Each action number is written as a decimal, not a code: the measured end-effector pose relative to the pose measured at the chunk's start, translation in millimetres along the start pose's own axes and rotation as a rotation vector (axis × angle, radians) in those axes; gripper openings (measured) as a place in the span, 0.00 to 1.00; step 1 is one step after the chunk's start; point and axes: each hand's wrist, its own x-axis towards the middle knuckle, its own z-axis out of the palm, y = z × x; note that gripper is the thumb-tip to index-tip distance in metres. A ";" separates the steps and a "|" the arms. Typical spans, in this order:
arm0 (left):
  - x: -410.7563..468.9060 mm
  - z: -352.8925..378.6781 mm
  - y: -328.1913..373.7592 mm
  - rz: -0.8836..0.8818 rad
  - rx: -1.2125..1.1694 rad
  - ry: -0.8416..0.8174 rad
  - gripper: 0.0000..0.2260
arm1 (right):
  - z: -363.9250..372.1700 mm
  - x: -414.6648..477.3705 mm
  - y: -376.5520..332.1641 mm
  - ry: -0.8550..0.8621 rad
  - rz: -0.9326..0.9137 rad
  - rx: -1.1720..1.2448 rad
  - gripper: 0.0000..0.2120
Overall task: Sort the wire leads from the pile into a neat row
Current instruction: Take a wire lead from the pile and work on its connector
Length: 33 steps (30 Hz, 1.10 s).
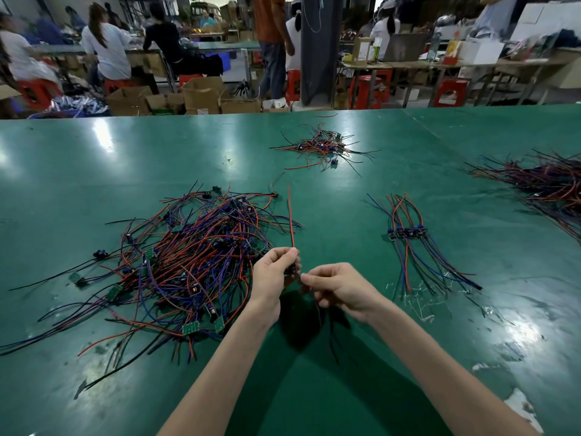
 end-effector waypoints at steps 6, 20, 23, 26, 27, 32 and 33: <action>1.3 -1.1 2.2 -0.072 -0.055 0.021 0.05 | 11.8 0.4 10.0 0.033 -0.031 0.087 0.04; 3.6 -0.7 -0.1 -0.161 -0.013 -0.227 0.08 | 12.6 5.3 15.5 0.167 -0.170 0.193 0.04; -1.4 0.0 -3.0 -0.174 0.008 -0.261 0.04 | 10.3 5.2 15.0 0.190 -0.188 0.177 0.06; -2.3 -0.2 -3.0 -0.172 -0.012 -0.217 0.04 | 11.1 5.2 15.7 0.207 -0.190 0.176 0.08; -1.7 -0.6 -2.7 -0.166 -0.010 -0.200 0.05 | 12.0 5.4 16.3 0.209 -0.191 0.178 0.08; -1.7 -1.0 -5.5 -0.128 0.002 -0.164 0.05 | 12.5 6.2 16.7 0.193 -0.142 0.153 0.08; -2.3 -0.2 -6.7 -0.124 0.001 -0.157 0.05 | 11.6 6.2 16.1 0.190 -0.124 0.153 0.09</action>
